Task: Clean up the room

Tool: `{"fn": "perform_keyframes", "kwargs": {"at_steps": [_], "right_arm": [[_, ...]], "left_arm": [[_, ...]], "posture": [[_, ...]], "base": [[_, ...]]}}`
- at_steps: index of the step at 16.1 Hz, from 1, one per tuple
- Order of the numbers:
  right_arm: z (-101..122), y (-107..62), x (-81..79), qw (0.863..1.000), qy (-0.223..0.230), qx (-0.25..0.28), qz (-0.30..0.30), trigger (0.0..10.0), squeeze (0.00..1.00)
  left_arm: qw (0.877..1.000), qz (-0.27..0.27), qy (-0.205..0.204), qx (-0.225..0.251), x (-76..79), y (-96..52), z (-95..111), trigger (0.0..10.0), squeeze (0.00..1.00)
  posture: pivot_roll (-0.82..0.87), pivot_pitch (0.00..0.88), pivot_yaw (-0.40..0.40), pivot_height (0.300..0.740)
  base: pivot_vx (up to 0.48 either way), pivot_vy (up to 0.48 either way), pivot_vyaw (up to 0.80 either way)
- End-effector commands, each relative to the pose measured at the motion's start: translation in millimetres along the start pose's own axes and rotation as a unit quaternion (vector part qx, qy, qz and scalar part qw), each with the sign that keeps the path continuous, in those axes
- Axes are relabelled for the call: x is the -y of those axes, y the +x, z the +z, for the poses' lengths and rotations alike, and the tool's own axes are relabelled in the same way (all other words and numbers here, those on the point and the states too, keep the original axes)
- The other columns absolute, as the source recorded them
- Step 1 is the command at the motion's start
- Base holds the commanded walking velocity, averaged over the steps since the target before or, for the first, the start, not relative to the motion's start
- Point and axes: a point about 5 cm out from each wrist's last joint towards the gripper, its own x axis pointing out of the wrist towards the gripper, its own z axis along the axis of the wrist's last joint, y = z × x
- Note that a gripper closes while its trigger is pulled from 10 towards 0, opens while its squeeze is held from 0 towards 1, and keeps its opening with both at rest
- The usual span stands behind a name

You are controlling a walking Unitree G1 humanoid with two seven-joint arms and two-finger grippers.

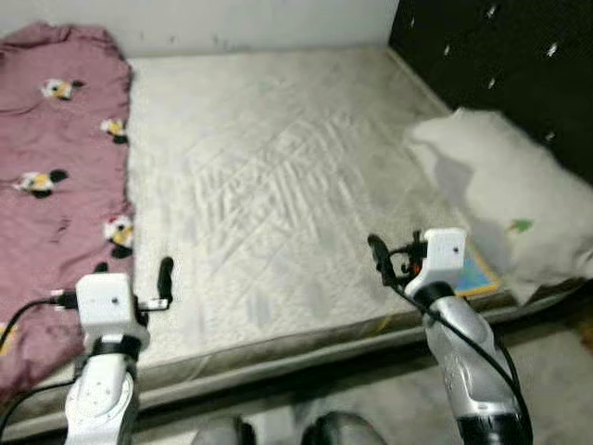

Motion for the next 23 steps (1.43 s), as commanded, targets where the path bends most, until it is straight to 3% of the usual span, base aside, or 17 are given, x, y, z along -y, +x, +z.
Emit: {"fn": "perform_keyframes", "kwargs": {"at_steps": [1, 4, 8, 13, 15, 23], "right_arm": [[-1, 0.1, -0.6, 1.000, -0.001, -0.003, 0.000, 10.0, 0.00], [0, 2.8, -2.5, 1.000, -0.008, 0.000, 0.005, 10.0, 0.00], [0, 6.5, -3.2, 1.000, -0.007, 0.003, 0.005, 10.0, 0.00], [1, 8.9, -6.2, 1.000, -0.011, 0.006, 0.012, 10.0, 0.00], [1, 9.4, -7.4, 1.000, -0.012, 0.005, 0.014, 10.0, 0.00], [0, 12.4, -7.0, 1.000, -0.012, 0.003, 0.011, 10.0, 0.00]], "left_arm": [[1.000, 0.005, 0.008, -0.003, -2.9, -1.6, 0, 10.0, 0.00], [1.000, 0.007, 0.008, 0.000, -1.1, 0.7, 1, 10.0, 0.00], [1.000, 0.019, 0.016, 0.008, -0.6, 1.7, 2, 10.0, 0.00], [0.999, 0.028, 0.017, 0.001, -1.2, 1.1, 1, 10.0, 0.00], [1.000, 0.026, 0.015, -0.002, -0.7, 1.5, -1, 10.0, 0.00], [1.000, 0.025, 0.009, 0.004, 1.1, 6.0, 3, 10.0, 0.00]], "posture": [[-0.02, 0.074, -0.033, 0.740], [-0.02, 0.073, -0.034, 0.740], [-0.01, 0.070, -0.036, 0.740], [-0.01, 0.075, -0.036, 0.740], [-0.01, 0.076, -0.036, 0.740], [-0.01, 0.091, -0.036, 0.740]], "base": [[0.000, 0.480, 0.00], [0.000, 0.480, 0.73], [0.000, 0.468, 0.00], [0.000, 0.000, 0.21], [0.000, 0.442, 0.75], [0.000, 0.480, 0.00]]}}
